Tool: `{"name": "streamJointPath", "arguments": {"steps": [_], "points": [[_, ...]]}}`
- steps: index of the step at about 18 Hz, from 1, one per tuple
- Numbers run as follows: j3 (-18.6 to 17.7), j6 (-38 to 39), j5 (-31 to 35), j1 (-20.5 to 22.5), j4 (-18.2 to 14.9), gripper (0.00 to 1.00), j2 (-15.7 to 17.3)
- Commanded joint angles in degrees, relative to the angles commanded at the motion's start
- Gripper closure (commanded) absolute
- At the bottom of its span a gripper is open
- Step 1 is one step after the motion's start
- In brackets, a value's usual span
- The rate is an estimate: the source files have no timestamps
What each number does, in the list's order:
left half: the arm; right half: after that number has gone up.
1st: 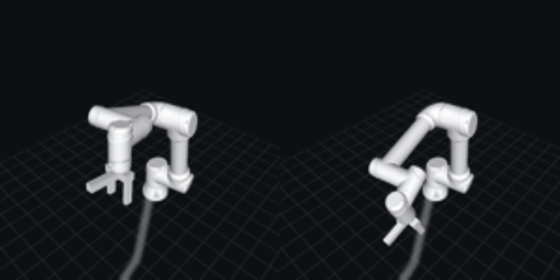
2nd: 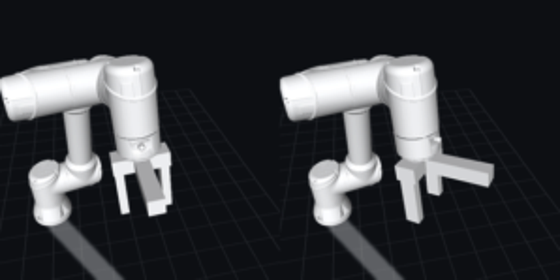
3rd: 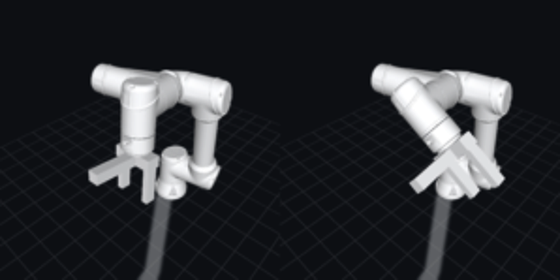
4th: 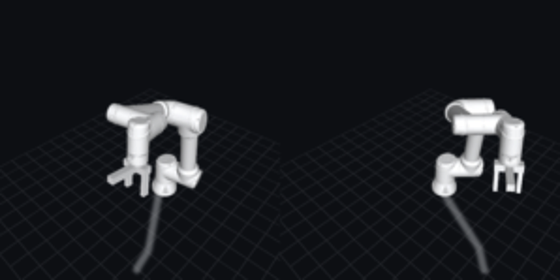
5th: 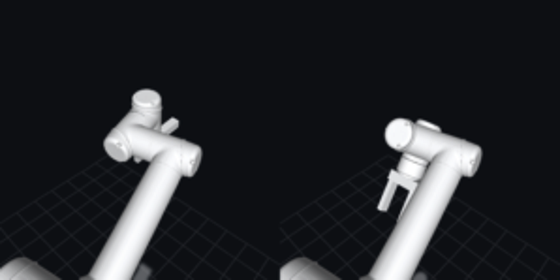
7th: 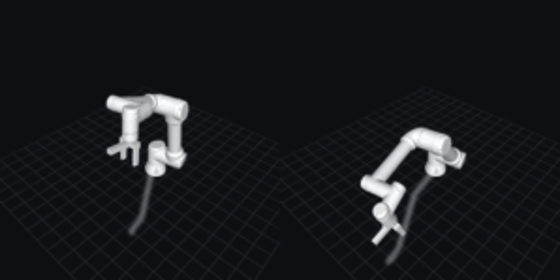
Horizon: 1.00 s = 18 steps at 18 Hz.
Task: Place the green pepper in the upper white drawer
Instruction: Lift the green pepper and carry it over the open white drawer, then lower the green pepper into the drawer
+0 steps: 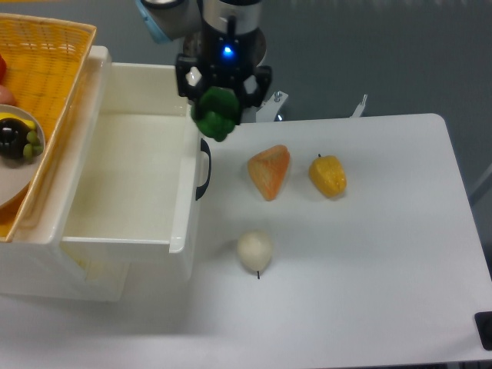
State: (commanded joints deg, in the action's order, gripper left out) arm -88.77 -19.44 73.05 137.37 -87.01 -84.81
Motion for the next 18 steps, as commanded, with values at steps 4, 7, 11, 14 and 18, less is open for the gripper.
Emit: {"name": "streamJointPath", "arguments": {"steps": [4, 7, 11, 14, 18], "points": [[-0.17, 2.12, -1.15, -1.23, 0.09, 0.56, -0.44], [-0.96, 2.03, -1.06, -3.51, 0.09, 0.56, -0.7], [-1.14, 2.03, -1.33, -5.18, 0.09, 0.56, -2.45], [-1.14, 2.03, -1.33, -6.24, 0.0, 0.56, -3.16], [-1.14, 2.12, -1.07, -7.12, 0.0, 0.56, -4.39]]}}
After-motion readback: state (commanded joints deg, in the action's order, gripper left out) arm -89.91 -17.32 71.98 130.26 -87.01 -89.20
